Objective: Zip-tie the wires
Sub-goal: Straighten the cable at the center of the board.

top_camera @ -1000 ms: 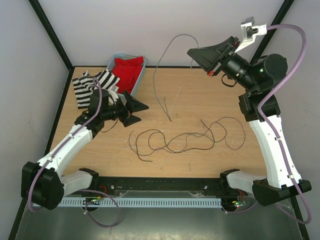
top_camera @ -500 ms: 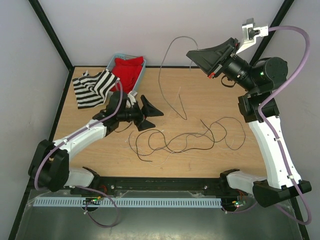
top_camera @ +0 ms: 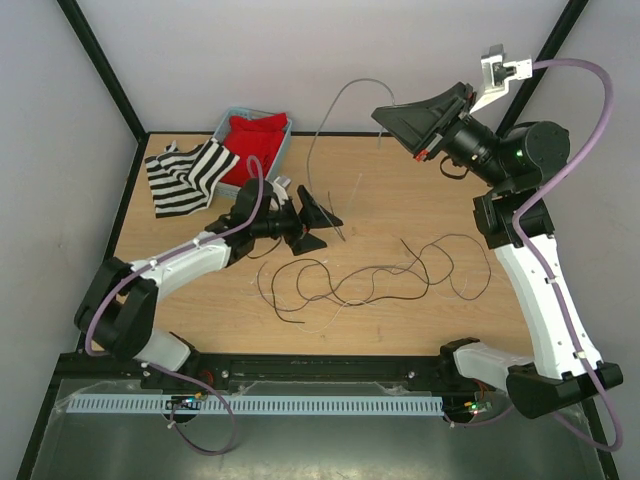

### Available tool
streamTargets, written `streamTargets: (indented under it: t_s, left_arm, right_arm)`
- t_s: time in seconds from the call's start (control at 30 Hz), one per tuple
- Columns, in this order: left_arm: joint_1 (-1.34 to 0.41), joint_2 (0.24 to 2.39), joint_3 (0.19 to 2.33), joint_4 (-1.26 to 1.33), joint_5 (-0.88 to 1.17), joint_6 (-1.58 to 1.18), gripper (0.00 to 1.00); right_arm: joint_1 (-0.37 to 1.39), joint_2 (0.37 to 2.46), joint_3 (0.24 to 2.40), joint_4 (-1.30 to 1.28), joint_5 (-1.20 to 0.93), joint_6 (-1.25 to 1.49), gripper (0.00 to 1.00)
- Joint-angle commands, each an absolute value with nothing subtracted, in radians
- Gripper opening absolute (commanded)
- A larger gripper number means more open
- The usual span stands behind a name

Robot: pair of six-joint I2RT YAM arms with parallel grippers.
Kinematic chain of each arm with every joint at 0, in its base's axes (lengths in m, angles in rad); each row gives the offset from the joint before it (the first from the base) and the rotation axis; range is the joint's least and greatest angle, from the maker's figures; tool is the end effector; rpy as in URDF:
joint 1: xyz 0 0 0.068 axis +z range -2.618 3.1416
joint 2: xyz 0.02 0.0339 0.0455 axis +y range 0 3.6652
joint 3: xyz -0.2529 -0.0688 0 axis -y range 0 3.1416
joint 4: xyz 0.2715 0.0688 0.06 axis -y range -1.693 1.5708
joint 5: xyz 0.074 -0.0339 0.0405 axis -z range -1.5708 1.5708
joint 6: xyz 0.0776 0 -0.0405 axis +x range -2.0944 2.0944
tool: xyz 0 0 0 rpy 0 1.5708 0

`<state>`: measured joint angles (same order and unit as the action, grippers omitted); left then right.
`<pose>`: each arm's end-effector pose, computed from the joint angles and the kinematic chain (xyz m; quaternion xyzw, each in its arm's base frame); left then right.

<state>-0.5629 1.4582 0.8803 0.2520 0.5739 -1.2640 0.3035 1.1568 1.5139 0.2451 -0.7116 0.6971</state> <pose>0.3019 -0.2403 0.2222 -0.1126 0.7885 -0.5832 0.1596 0.2340 0.1264 0.5714 -0.2170 0.4883 0.5402 0.6501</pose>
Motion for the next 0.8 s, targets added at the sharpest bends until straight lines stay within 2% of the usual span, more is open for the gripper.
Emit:
streamTargets:
  t_s: [0.0, 0.33, 0.67, 0.77]
  left_arm:
    - [-0.585, 1.508, 0.922, 0.331, 0.543, -1.282, 0.89]
    - [-0.615, 1.635, 1.035, 0.393, 0.520, -1.272, 0.76]
    - [-0.667, 1.706, 1.088, 0.431, 0.535, -1.291, 0.71]
    - [-0.675, 1.718, 1.101, 0.438, 0.537, -1.289, 0.65]
  right_arm:
    - [0.310, 1.122, 1.493, 0.341, -0.709, 0.742, 0.00]
    - [0.309, 1.083, 1.463, 0.352, -0.691, 0.749, 0.00]
    - [0.311, 1.079, 1.465, 0.327, -0.682, 0.730, 0.00]
    - [0.310, 1.080, 1.464, 0.328, -0.681, 0.731, 0.00]
